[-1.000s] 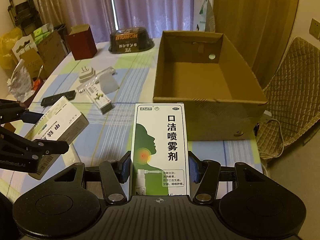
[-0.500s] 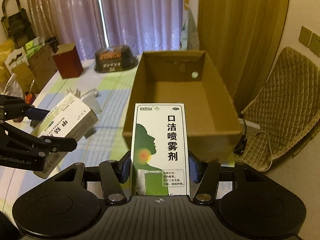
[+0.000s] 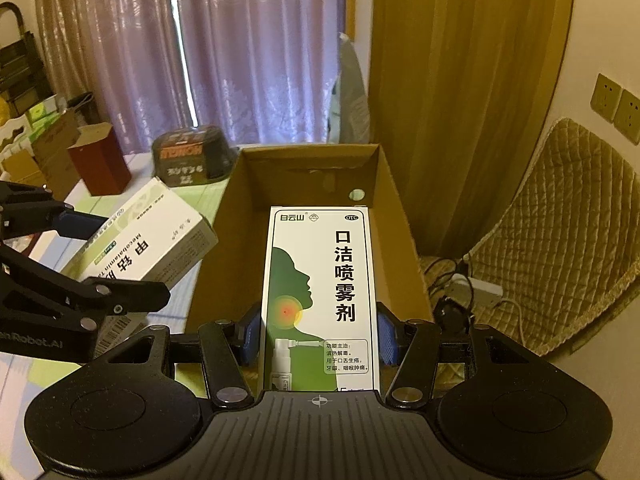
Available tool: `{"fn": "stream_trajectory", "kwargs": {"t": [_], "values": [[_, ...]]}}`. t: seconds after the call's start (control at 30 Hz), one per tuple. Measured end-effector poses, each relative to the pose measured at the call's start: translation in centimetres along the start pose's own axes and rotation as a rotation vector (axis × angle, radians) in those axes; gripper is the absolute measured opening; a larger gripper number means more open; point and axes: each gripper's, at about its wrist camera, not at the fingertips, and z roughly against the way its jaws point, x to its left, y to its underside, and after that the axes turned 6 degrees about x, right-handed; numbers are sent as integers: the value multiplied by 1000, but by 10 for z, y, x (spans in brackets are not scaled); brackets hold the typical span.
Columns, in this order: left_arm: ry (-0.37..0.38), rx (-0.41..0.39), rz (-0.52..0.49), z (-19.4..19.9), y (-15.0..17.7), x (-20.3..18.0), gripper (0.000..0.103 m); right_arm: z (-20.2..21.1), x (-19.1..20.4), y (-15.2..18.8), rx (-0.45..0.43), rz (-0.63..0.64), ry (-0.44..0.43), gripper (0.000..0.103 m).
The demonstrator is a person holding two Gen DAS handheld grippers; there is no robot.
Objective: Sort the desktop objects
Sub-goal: 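Lower the white box into the cardboard box with the left tool while the right lowers the green box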
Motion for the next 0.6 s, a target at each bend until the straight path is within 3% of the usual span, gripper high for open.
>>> {"fn": "stream_trajectory", "kwargs": {"t": [0.3,0.6], "values": [[12,-3,-6,-43,-36,2,67,-41,-27,-14,33,-48,-19,55],[4,23,-31,-85,-43,6,67,-77,-37,-10,73,-63,-18,55]]}}
